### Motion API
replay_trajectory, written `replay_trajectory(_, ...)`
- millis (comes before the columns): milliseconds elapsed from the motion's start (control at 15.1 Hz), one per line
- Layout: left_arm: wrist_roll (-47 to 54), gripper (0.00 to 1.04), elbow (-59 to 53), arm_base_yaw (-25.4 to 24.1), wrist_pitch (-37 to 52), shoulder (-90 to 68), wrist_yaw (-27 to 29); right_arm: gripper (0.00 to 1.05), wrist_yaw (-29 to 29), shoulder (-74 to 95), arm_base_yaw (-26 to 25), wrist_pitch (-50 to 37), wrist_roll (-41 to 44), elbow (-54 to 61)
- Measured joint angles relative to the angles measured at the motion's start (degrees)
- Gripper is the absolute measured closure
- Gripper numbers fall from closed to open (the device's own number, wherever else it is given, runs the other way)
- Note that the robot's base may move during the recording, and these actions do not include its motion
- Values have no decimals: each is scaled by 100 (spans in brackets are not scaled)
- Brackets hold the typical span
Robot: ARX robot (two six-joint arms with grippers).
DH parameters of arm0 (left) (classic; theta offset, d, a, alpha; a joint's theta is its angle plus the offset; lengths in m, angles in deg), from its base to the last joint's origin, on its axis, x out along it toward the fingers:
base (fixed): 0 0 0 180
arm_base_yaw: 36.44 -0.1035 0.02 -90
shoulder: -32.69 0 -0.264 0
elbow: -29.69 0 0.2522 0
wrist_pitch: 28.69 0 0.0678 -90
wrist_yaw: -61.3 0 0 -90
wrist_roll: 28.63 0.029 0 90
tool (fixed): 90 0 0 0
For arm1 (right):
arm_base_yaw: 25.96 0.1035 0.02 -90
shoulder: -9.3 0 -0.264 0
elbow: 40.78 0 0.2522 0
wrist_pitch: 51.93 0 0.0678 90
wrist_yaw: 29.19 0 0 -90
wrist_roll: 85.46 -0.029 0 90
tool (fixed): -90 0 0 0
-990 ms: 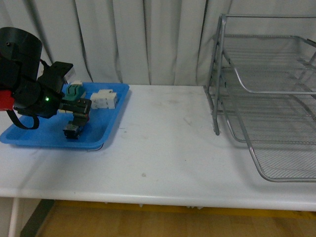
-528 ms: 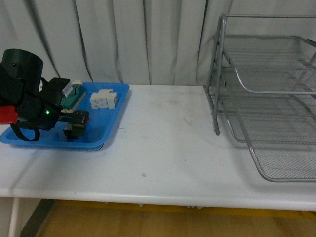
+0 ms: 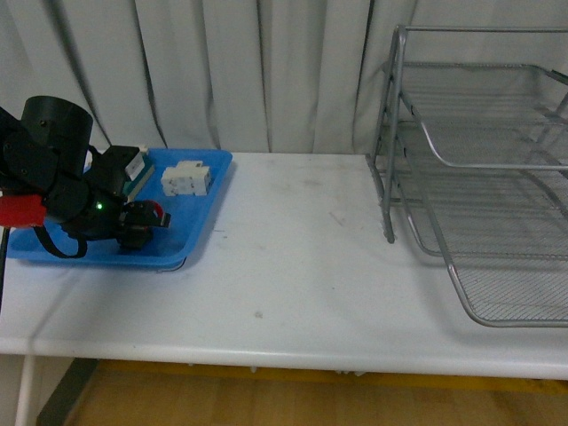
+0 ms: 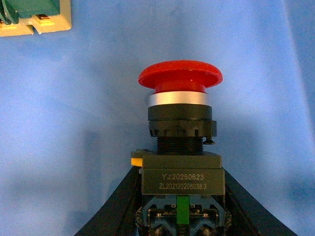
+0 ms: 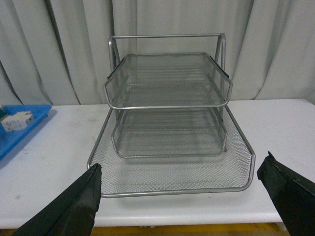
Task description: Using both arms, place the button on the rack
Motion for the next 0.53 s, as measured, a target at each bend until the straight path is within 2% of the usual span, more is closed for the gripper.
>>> replay_trajectory(264,-46,69,-675,70,133,590,-66,6,0,0,0,0,0,0)
replay_trajectory(528,-201,69,-2371,317,785,2861,-238,6,0,0,0,2,0,0)
